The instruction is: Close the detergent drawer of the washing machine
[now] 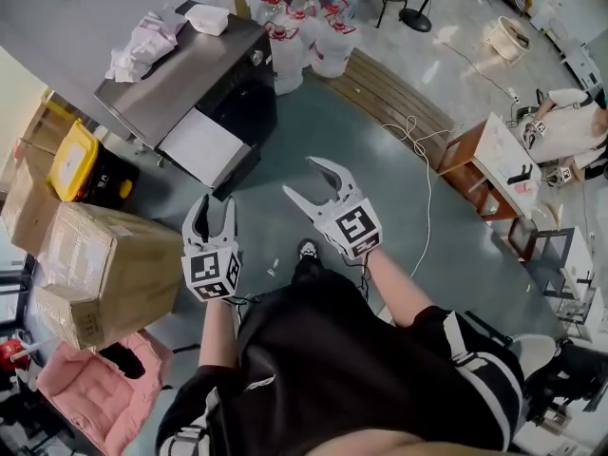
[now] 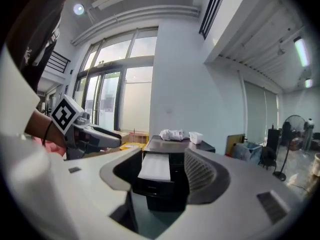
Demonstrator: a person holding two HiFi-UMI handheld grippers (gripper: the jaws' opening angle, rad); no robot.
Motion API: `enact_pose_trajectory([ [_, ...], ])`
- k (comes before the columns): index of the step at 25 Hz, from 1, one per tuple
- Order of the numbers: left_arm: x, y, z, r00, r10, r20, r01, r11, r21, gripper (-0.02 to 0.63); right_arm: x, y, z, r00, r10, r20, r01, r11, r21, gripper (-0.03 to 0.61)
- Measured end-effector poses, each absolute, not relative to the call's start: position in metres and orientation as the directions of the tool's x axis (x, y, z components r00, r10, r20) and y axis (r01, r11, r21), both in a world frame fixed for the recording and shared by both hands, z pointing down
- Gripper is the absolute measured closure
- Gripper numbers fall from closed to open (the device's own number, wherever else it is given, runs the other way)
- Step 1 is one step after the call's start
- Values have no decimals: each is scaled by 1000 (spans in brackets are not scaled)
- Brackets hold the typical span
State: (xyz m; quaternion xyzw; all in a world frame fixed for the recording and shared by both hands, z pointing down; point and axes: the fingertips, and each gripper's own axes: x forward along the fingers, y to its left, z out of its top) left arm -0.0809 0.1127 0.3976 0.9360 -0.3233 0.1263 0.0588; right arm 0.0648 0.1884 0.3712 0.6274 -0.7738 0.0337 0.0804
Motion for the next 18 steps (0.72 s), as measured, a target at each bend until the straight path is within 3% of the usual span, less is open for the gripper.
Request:
enact_pose_trajectory([
  [7, -52, 84, 412, 681, -647, 342, -696, -718, 27, 410, 115, 153, 400, -283, -937, 204, -959, 284, -26, 314],
  [18, -81, 10, 447, 589, -685, 429, -766, -642, 25, 410, 112, 73, 432, -386, -885, 259, -921, 384, -60, 319],
])
